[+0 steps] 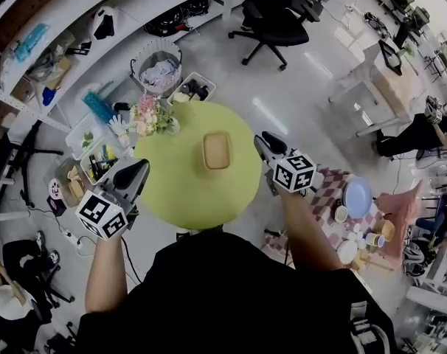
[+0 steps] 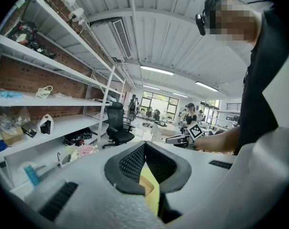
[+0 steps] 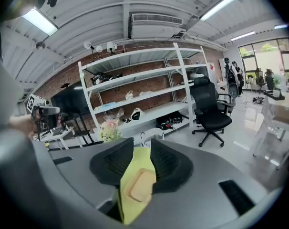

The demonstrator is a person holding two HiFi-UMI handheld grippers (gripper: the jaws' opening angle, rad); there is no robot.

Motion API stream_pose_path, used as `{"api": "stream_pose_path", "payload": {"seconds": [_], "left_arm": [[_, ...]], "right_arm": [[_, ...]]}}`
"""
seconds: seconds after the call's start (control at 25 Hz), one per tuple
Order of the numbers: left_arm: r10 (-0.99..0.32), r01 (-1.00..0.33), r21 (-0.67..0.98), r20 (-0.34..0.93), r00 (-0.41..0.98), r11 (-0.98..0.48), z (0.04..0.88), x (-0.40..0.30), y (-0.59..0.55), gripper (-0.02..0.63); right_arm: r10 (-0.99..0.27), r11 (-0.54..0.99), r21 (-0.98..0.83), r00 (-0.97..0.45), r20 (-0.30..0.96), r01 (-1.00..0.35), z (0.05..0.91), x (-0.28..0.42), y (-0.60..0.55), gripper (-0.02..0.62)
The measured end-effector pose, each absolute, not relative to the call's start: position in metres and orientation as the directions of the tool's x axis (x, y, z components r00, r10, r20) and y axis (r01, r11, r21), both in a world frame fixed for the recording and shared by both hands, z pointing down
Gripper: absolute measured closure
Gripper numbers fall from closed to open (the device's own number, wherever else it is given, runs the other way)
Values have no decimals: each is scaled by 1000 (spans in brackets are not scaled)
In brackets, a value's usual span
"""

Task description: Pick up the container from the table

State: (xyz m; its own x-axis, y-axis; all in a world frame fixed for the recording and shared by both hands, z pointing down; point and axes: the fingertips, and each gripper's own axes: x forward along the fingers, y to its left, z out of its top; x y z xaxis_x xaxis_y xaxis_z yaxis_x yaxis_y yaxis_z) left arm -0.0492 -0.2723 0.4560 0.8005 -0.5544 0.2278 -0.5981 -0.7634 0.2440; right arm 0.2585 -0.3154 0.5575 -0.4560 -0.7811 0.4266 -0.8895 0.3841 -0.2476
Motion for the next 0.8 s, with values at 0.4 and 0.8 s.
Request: {"api": "stream_pose_path", "payload": {"seconds": [0.4, 0.8], "left_arm": [[-578, -635, 272, 266, 772, -723, 478, -49, -267, 589], [-606, -678, 281, 307, 734, -679, 497, -62, -252, 589]], "right_arm": [[-714, 409, -256, -482, 509, -876, 611, 251, -322, 460], [-645, 397, -295, -493, 584, -869, 674, 247, -328, 426]]}}
